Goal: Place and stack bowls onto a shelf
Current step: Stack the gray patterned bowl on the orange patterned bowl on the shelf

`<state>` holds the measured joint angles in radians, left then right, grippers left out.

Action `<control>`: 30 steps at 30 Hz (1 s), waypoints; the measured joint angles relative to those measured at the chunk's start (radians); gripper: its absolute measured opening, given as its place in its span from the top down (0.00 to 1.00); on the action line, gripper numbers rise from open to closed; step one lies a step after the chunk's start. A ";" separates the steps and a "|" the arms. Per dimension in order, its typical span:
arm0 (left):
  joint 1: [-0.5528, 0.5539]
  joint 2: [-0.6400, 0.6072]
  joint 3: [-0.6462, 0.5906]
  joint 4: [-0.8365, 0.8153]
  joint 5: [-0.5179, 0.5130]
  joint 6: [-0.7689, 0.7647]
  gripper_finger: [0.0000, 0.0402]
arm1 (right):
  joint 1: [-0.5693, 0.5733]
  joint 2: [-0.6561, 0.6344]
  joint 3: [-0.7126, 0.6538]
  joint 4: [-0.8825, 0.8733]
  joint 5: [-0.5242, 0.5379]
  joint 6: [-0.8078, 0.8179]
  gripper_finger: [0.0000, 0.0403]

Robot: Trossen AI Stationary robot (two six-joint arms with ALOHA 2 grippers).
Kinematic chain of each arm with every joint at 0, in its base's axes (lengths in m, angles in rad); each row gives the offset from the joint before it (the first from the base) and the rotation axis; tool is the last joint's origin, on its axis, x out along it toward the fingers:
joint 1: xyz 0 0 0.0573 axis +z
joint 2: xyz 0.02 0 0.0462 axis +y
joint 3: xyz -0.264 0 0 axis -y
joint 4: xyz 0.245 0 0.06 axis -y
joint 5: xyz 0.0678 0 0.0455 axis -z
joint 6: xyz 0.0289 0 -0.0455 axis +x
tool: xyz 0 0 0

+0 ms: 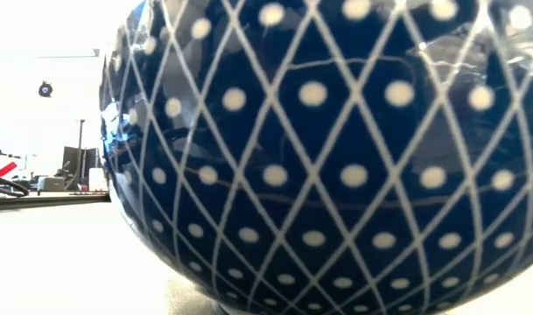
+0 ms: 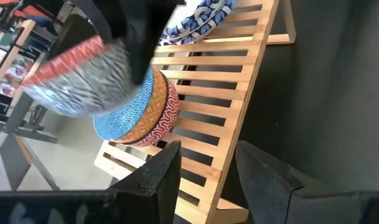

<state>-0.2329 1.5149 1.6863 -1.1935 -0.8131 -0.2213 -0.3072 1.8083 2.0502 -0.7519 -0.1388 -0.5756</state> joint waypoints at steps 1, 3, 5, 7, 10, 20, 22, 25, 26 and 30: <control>0.000 -0.003 0.000 -0.001 0.000 -0.004 0.66 | -0.003 0.009 0.000 0.003 0.000 -0.013 0.92; -0.004 -0.007 0.000 -0.011 0.000 -0.014 0.66 | -0.013 0.023 0.000 0.004 0.000 -0.028 0.92; -0.009 -0.010 0.000 -0.030 0.000 -0.030 0.66 | -0.023 0.029 0.000 0.004 0.005 -0.045 0.92; -0.014 -0.013 0.000 -0.053 0.001 -0.049 0.66 | -0.029 0.035 0.000 0.012 0.008 -0.058 0.92; -0.022 -0.017 0.000 -0.080 0.000 -0.072 0.66 | -0.040 0.042 0.000 0.011 0.007 -0.072 0.92; -0.024 -0.020 0.000 -0.089 0.001 -0.078 0.66 | -0.050 0.074 -0.001 0.004 0.004 -0.091 0.92; -0.024 -0.020 0.000 -0.089 0.001 -0.078 0.66 | -0.050 0.074 -0.001 0.005 0.005 -0.091 0.92; -0.024 -0.020 0.000 -0.090 0.001 -0.077 0.66 | -0.049 0.074 -0.001 0.002 0.008 -0.091 0.92; -0.024 -0.020 0.000 -0.091 0.001 -0.077 0.66 | -0.049 0.073 -0.001 0.002 0.008 -0.090 0.92; -0.024 -0.019 0.000 -0.092 0.001 -0.077 0.66 | -0.050 0.073 0.000 0.003 0.009 -0.096 0.91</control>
<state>-0.2565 1.4955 1.6863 -1.2859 -0.8125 -0.2985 -0.3573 1.8816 2.0499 -0.7486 -0.1296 -0.6720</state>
